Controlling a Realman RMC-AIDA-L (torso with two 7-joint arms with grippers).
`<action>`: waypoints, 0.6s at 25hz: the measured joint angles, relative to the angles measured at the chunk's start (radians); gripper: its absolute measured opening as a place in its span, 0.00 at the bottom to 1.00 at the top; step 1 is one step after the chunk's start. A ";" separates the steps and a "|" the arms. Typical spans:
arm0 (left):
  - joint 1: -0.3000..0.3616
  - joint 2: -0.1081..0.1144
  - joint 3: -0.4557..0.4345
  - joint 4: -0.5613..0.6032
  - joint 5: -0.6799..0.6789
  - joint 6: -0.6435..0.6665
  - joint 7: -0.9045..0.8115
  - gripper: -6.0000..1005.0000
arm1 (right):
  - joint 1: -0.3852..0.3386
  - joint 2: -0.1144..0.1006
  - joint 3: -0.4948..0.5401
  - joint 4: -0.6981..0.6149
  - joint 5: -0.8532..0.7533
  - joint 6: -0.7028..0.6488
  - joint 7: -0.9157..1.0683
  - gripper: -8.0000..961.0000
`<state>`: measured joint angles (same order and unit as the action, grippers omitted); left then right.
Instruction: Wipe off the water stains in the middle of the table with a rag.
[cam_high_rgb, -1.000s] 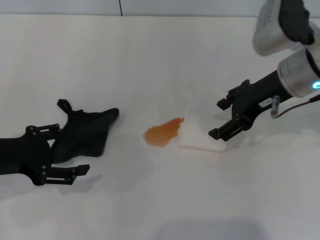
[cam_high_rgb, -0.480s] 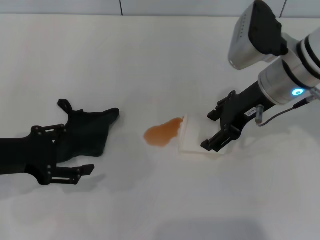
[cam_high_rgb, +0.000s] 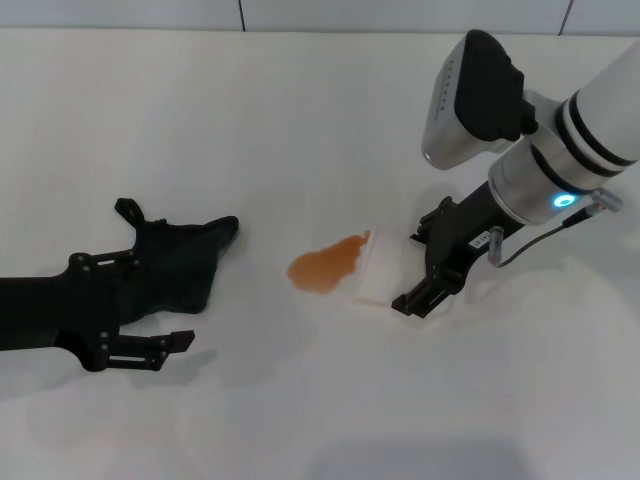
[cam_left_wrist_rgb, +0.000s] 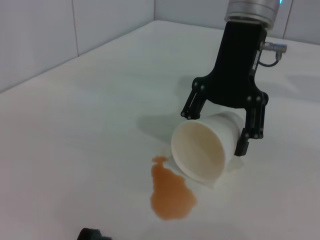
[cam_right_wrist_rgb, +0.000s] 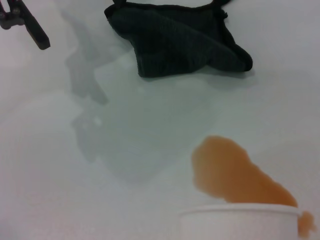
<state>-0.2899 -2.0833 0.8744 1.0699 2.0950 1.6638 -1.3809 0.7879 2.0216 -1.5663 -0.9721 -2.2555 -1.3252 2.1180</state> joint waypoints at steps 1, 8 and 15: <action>0.000 0.000 0.000 0.000 0.000 0.000 0.000 0.87 | 0.004 0.001 -0.005 0.008 0.003 0.006 0.000 0.88; 0.005 -0.001 0.002 -0.001 -0.013 -0.004 0.001 0.87 | 0.010 0.002 -0.047 0.023 0.008 0.021 0.000 0.88; 0.006 0.001 0.002 -0.015 -0.013 -0.013 0.004 0.87 | 0.002 0.002 -0.062 0.014 0.021 0.030 0.001 0.81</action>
<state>-0.2835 -2.0826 0.8760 1.0553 2.0817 1.6513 -1.3769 0.7896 2.0232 -1.6283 -0.9581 -2.2343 -1.2950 2.1186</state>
